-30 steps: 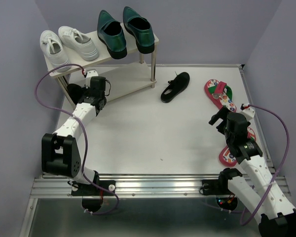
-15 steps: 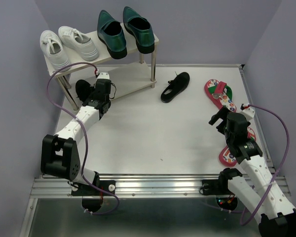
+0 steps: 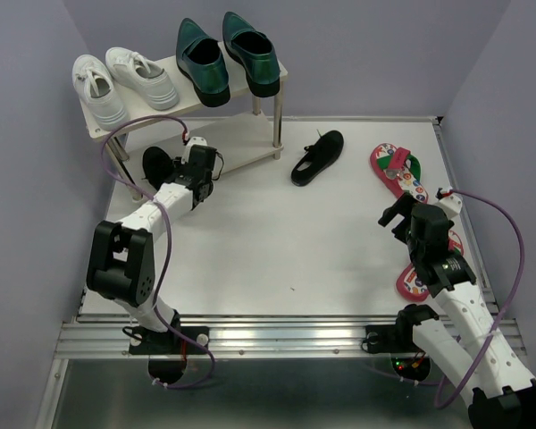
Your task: Place and organize the shoes onto the shoe shelf
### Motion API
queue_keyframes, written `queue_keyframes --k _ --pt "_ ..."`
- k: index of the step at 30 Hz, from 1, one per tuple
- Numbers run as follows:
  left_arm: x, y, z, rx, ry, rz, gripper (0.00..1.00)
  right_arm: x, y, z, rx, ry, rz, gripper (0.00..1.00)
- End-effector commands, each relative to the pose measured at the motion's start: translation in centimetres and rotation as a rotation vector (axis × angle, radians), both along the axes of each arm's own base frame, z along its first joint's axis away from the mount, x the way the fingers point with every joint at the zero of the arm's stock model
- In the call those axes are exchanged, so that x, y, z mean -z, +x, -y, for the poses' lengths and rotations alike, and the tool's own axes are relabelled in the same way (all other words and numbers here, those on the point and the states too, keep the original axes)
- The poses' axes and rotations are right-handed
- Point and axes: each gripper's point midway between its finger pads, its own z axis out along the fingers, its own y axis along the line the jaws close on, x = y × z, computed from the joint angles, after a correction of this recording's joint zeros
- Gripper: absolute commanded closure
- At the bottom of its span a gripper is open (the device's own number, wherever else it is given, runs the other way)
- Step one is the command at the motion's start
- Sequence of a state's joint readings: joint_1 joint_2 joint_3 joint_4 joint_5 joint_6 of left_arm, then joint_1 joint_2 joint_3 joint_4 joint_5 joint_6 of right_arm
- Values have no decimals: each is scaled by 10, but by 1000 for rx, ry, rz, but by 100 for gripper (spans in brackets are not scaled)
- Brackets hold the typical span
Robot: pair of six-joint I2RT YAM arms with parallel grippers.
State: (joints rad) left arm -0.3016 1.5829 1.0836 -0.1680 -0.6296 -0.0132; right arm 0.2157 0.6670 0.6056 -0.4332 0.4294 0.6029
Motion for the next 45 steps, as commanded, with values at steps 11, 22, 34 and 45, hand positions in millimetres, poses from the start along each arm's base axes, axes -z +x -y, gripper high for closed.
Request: queue_keyframes --k 11,22,34,45 --pt "-27 4 6 -137 -180 95 39 -16 2 2 14 7 53 0" --pt "-41 -24 1 -160 -229 136 36 -14 3 1 7 9 45 0" --pt "-38 -52 -6 -270 -325 200 16 -15 2 0 1 15 49 0" --pt "-20 -41 -10 -343 -293 182 30 -17 1 -1 -2 17 62 0"
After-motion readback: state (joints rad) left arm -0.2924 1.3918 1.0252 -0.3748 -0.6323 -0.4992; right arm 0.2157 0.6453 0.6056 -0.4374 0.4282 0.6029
